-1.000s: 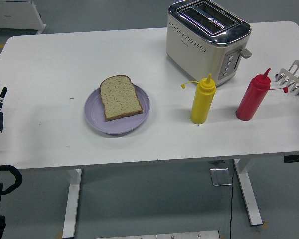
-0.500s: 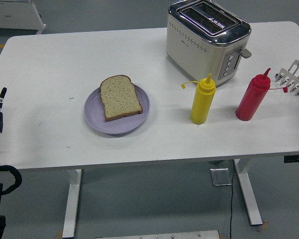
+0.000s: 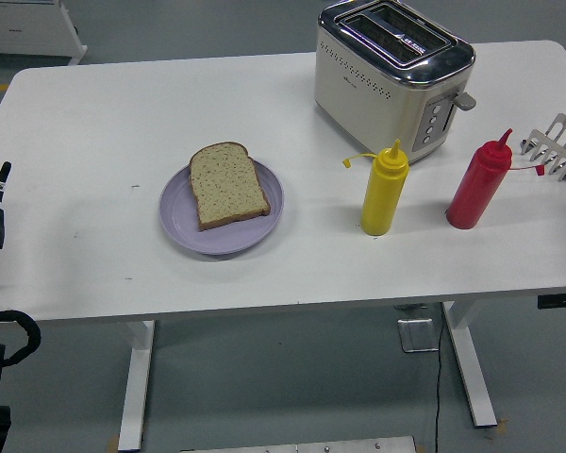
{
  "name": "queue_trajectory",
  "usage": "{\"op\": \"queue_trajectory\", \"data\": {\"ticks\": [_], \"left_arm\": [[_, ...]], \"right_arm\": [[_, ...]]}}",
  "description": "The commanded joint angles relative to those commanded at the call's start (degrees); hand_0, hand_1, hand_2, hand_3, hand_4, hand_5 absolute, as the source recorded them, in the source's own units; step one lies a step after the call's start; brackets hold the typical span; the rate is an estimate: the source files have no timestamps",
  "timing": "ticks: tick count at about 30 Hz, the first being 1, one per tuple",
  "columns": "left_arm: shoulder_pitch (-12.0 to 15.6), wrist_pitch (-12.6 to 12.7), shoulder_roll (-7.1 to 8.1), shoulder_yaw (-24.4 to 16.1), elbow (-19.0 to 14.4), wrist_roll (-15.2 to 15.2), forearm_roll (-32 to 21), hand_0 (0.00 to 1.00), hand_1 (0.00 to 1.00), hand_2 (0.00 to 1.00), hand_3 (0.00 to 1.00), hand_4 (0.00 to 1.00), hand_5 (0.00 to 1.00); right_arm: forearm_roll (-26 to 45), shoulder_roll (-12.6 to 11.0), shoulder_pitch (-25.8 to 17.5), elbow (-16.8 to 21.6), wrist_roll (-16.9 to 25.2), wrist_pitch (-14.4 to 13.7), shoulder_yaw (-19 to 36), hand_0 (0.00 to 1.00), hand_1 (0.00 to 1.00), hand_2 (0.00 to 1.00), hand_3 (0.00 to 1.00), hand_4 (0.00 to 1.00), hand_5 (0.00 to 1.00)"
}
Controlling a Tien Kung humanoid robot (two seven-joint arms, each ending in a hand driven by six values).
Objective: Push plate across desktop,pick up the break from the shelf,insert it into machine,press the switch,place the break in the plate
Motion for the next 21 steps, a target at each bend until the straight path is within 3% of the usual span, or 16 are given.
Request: {"op": "queue_trajectory", "data": {"ticks": [21], "left_arm": [[-0.13, 0.06, 0.04, -0.02, 0.04, 0.01, 0.02, 0.823, 0.885, 0.891, 0.783, 0.63, 0.998]], "right_arm": [[-0.04, 0.07, -0.08, -0.03, -0.25, 0.21, 0.34, 0.825, 0.778, 0.748, 0.738, 0.363, 0.541]]}}
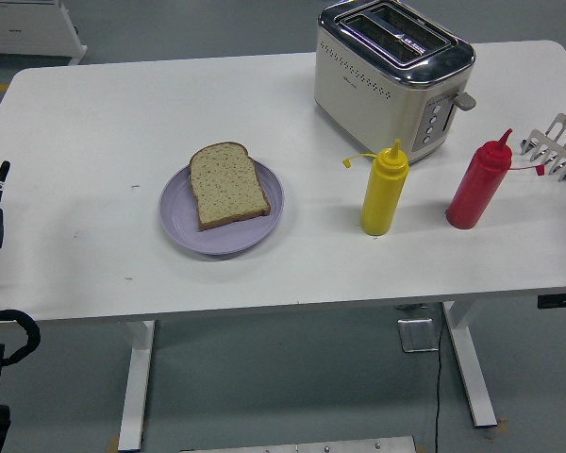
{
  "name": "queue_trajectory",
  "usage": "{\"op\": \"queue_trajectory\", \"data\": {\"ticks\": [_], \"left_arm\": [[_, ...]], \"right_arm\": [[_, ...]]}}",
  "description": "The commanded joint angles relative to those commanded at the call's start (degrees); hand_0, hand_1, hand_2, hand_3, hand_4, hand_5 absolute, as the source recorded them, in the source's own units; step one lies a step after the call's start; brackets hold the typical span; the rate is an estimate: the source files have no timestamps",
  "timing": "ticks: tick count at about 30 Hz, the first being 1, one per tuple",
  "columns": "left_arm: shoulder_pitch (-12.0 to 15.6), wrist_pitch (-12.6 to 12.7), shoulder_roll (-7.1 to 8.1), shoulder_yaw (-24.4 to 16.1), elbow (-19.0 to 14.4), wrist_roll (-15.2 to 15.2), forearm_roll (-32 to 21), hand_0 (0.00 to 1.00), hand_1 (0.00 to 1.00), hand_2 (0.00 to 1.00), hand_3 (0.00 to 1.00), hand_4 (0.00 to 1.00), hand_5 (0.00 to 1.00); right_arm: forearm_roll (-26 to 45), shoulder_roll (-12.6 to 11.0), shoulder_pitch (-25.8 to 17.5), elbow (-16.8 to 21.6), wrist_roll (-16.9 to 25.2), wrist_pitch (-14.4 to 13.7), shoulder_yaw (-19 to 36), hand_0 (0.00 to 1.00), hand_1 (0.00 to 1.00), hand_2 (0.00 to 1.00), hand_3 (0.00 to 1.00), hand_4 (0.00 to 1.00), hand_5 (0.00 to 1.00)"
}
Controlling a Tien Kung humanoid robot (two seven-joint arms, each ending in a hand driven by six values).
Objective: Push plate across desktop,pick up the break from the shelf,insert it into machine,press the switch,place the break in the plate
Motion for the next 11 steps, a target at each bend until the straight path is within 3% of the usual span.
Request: {"op": "queue_trajectory", "data": {"ticks": [11], "left_arm": [[-0.09, 0.04, -0.06, 0.0, 0.2, -0.03, 0.01, 0.823, 0.885, 0.891, 0.783, 0.63, 0.998]], "right_arm": [[0.07, 0.09, -0.07, 0.0, -0.13, 0.08, 0.21, 0.825, 0.777, 0.748, 0.735, 0.363, 0.54]]}}
